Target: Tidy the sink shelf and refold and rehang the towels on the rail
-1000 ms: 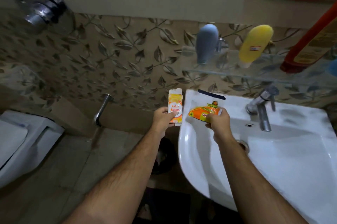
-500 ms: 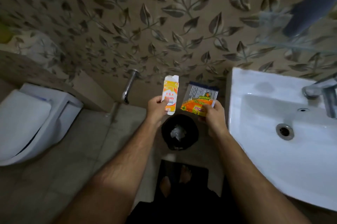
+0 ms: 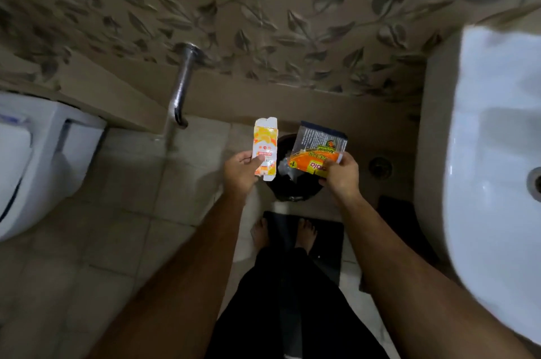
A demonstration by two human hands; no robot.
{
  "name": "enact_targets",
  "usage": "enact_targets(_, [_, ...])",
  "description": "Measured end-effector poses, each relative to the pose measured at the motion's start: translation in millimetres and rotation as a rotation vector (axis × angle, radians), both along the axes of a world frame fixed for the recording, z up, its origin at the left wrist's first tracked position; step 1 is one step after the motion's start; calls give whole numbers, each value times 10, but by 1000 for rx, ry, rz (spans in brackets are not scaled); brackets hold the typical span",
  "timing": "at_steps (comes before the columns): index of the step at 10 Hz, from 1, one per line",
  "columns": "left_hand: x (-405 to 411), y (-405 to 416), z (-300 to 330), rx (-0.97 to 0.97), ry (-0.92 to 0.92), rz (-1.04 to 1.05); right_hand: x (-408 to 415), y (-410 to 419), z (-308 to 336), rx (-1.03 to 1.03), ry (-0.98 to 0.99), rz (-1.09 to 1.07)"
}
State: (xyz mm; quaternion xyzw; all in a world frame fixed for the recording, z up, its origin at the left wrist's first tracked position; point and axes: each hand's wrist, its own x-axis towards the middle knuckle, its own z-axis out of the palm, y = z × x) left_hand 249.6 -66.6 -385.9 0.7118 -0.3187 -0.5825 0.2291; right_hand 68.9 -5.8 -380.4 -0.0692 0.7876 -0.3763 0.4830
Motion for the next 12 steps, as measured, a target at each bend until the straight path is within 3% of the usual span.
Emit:
enact_targets(4, [-101,-106,-2120,139,-98,-226,26,30,-2122,167,-12,-110])
enact_targets(6, [-257,-132,-3222,37,-292,-441,6,-124,-3146,256,-58,-94])
enact_targets(8, [-549,-209,-4090,34,-330,-457,-19,-265,-3986,272,64,119])
enact_targets(10, [-756,-244,-4493,26,-380,-481,-166,-277,-4852,257,111,131])
enact_targets(11, [-740,-204,-4404,-81,-506,-577,-125,-322,-4649,310,185,225])
enact_targets(12, [-692,-107,-4144,-174,-517,-619,-31,-278,-4196,310,225,249])
